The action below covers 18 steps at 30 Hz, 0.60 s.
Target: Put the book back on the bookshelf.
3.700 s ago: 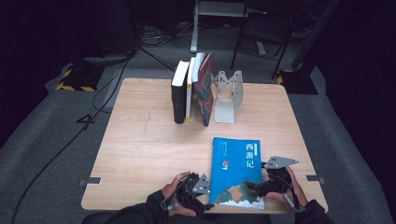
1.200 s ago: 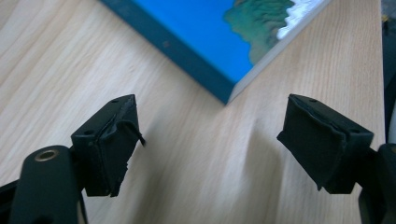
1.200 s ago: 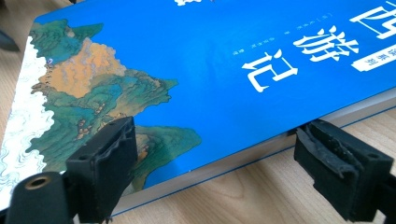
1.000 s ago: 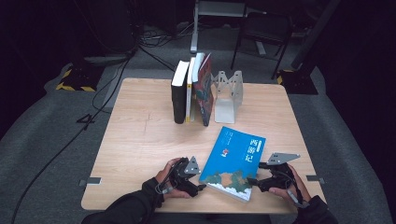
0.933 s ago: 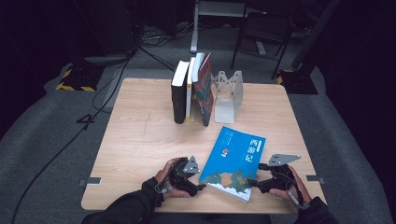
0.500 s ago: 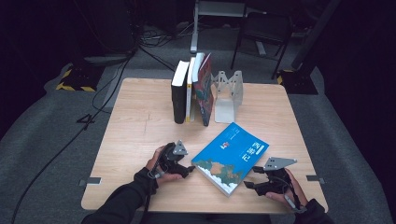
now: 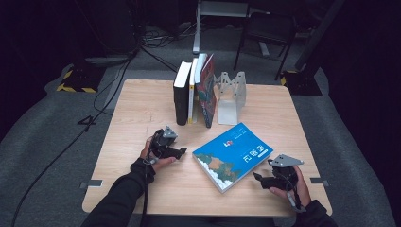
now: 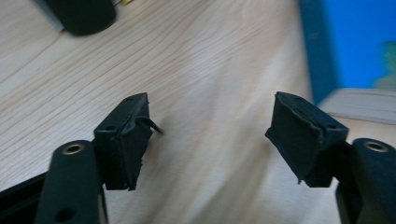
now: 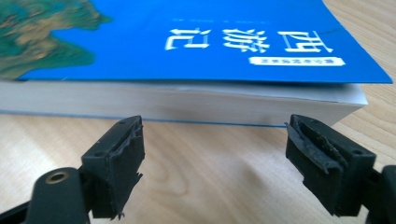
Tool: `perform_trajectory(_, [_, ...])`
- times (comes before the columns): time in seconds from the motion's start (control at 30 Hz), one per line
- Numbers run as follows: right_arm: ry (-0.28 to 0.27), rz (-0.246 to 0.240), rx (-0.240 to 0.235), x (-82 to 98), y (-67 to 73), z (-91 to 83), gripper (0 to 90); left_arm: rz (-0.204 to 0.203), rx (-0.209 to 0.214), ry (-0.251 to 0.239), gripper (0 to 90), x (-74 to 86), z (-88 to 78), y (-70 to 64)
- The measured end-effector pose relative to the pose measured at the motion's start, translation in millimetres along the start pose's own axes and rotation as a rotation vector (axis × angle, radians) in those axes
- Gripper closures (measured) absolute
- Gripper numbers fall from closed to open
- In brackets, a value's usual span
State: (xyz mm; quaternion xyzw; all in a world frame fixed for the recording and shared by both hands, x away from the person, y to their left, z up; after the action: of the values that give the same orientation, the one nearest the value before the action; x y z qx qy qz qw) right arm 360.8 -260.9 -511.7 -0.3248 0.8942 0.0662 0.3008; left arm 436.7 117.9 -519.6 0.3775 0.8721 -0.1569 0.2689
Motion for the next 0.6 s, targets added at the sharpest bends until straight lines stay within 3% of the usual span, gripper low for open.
perform_trajectory(0.07, [-0.003, 0.007, -0.015, -2.4, 2.6, 2.9, 18.6, 0.044, 0.028, -0.013, 25.8, -0.4, -7.0, -12.5])
perform_trajectory(0.13, [0.022, -0.026, -0.014, -3.2, 9.4, 9.1, 14.7, 0.106, 0.04, -0.005, 23.7, 2.9, -12.6, -33.1])
perform_trajectory(0.17, [0.022, -0.026, -0.014, -3.2, 9.4, 9.1, 14.7, 0.106, 0.04, -0.005, 23.4, 2.9, -12.6, -33.1])
perform_trajectory(0.23, [0.03, -0.025, 0.013, -4.3, 13.2, 11.8, 13.3, 0.167, 0.063, 0.02, 21.8, 4.9, -14.5, -54.4])
perform_trajectory(0.33, [0.018, -0.029, 0.051, -7.6, 15.2, 10.1, 14.3, 0.214, 0.053, 0.029, 21.6, -1.3, -17.3, -83.0])
perform_trajectory(0.47, [0.012, -0.017, 0.084, -9.8, 18.2, 9.9, 13.9, 0.265, 0.132, -0.002, 21.0, -11.2, -19.4, -115.6])
perform_trajectory(0.53, [0.008, -0.015, 0.089, -10.9, 18.6, 8.9, 13.9, 0.302, 0.14, -0.001, 20.9, -15.1, -14.9, -131.6])
perform_trajectory(0.6, [-0.001, -0.013, 0.094, -11.8, 18.8, 8.0, 13.9, 0.318, 0.137, 0.016, 21.0, -16.2, -11.5, -139.5])
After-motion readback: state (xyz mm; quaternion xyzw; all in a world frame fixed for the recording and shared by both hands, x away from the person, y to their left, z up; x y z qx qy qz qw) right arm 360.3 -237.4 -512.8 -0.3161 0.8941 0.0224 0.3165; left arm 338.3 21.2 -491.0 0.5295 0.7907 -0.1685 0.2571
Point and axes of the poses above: each handheld gripper's, and its own axes: z roughly forward along the jaws, x roughly out of its underside, y roughly to its left, the point moved 4 cm from there along z, roughly forward along the jaws, and after that the axes turned 11 degrees about y, right-handed, at the moved point
